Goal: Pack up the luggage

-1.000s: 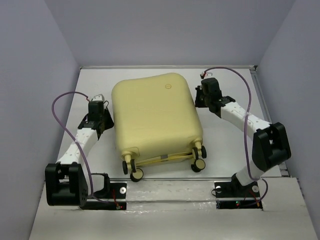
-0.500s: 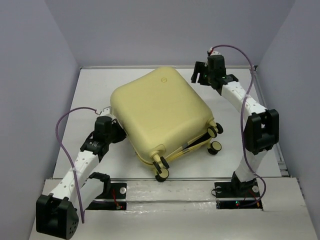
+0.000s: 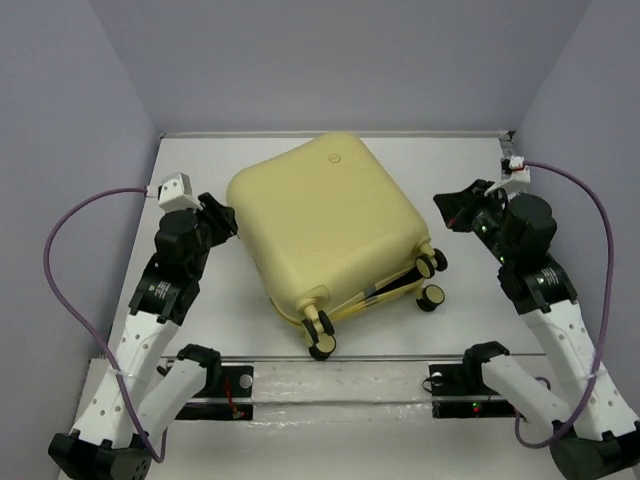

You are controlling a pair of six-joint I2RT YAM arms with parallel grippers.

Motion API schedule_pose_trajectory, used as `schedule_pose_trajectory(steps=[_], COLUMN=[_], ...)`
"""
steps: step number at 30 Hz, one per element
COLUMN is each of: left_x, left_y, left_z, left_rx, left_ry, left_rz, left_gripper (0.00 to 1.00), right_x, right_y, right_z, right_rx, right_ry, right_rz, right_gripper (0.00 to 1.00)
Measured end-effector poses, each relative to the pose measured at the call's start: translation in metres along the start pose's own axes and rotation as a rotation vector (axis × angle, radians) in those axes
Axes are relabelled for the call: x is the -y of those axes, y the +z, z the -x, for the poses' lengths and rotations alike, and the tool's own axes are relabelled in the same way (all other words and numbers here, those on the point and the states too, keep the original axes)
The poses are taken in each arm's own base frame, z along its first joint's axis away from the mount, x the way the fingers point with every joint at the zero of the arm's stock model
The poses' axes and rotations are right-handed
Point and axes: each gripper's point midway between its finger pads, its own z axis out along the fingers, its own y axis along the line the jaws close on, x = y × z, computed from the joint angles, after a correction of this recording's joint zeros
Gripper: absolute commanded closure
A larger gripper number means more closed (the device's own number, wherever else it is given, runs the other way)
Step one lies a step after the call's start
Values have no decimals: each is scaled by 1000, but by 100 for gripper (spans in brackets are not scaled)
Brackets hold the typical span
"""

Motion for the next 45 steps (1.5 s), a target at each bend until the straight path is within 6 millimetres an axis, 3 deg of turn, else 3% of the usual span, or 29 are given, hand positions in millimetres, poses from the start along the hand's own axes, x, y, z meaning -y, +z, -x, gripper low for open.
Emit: schedule_pose_trajectory(steps=[2, 5, 6, 9, 10, 13, 16, 20, 24, 30, 37, 39, 41, 43, 45], left_x=[4, 14, 19, 41, 52, 63, 66, 46, 19, 9, 22, 21, 18, 13, 9], left_y=[0, 6, 10, 29, 40, 73, 119, 179, 227, 275, 311, 321, 330, 338, 345], left_z=[20, 50, 61, 100, 119, 138, 150, 152, 128, 100, 101, 91, 77, 59, 42], left_rx=[43, 92, 104, 135, 155, 147, 105, 42, -51, -157, -180, -203, -236, -276, -312], left_ry=[2, 6, 9, 11, 9, 9, 4, -9, -5, 17, 43, 46, 47, 48, 49], left_rz=[14, 32, 33, 27, 18, 21, 21, 57, 112, 113, 29, 10, 0, -5, -10], left_gripper=[43, 43, 43, 43, 42, 42, 41, 41, 41, 38, 37, 37, 37, 37, 37], right_x=[-30, -73, -88, -100, -102, -103, -101, -85, -54, -23, -14, -16, -28, -52, -71], right_y=[-20, -43, -56, -76, -82, -94, -101, -100, -86, -55, -38, -42, -50, -64, -73], right_z=[-13, -54, -76, -120, -134, -166, -194, -222, -242, -249, -244, -230, -204, -170, -154], right_rx=[-33, -169, -242, -402, -454, -571, -673, -761, -789, -743, -683, -639, -574, -522, -507], right_ry=[-3, -24, -39, -62, -72, -100, -128, -166, -204, -232, -244, -233, -207, -177, -151], right_rz=[138, 347, 432, 536, 561, 589, 588, 506, 346, 119, 14, 24, 71, 156, 233], right_gripper=[93, 93, 93, 93, 93, 93, 93, 93, 93, 93, 93, 93, 93, 93, 93])
